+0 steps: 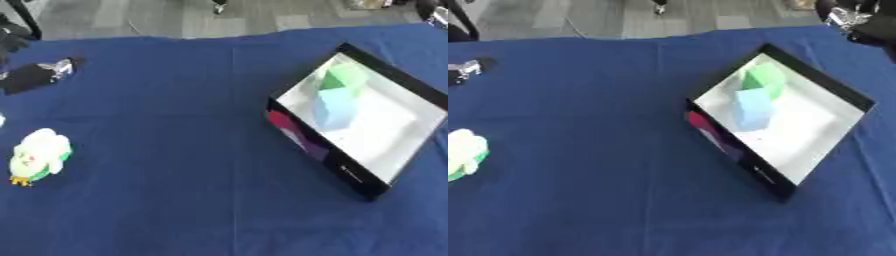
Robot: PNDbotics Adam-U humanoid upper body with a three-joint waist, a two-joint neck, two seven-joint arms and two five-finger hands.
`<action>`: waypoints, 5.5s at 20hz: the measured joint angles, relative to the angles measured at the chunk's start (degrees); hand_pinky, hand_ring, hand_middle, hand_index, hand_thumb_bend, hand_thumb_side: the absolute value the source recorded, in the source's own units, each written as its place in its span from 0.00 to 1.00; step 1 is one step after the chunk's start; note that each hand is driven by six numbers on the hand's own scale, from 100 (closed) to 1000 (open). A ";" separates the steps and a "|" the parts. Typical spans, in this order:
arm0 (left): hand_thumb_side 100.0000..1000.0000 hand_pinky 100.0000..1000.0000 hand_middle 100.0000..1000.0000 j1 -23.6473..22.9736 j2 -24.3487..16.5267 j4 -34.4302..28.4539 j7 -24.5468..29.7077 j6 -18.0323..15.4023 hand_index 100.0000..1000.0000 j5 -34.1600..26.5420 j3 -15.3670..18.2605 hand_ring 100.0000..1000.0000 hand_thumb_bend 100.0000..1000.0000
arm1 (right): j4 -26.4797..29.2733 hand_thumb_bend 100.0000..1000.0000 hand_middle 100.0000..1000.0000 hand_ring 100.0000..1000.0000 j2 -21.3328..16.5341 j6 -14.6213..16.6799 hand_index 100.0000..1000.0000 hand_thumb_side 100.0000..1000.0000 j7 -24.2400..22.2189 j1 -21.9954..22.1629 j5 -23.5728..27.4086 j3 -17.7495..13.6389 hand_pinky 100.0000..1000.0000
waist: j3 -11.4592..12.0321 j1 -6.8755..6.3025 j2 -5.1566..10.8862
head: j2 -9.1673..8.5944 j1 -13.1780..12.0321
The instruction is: Pick up the objects with one hand, pass them to the other hand, and then place them into the box on the other side of the table.
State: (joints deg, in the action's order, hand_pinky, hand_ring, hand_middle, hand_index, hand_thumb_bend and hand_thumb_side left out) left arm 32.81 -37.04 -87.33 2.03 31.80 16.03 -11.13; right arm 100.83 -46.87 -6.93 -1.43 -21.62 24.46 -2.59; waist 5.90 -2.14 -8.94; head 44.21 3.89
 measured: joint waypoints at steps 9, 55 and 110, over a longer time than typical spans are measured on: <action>0.36 0.87 0.73 -0.59 -6.33 0.54 12.72 -0.44 0.85 -3.16 0.01 0.86 0.80 | 0.06 0.19 0.89 1.00 -0.33 0.04 0.99 0.10 0.41 0.67 -0.06 -0.47 1.00 | -0.22 0.00 0.00 | 0.00 -2.25; 0.16 0.90 0.76 -2.09 -9.35 13.78 37.52 -1.79 0.83 8.79 -5.08 0.86 0.84 | -0.21 0.19 0.89 1.00 -0.25 -0.16 0.99 0.11 0.89 1.98 -2.49 -0.64 1.00 | -1.08 0.00 0.00 | 0.00 -3.77; 0.00 0.77 0.53 3.68 8.87 -3.35 11.93 9.03 0.55 14.36 -3.24 0.71 0.03 | 5.39 0.20 0.91 1.00 0.25 0.04 0.99 0.11 -4.50 -3.40 -4.05 3.19 1.00 | -1.15 0.00 0.00 | 0.01 1.10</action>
State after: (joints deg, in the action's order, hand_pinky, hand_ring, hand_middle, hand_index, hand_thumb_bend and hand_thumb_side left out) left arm 36.49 -28.18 -90.68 13.95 40.83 30.39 -14.37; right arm 106.22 -46.62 -6.89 -5.94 -25.02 20.41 0.60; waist 4.75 -2.14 -8.94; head 44.21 4.99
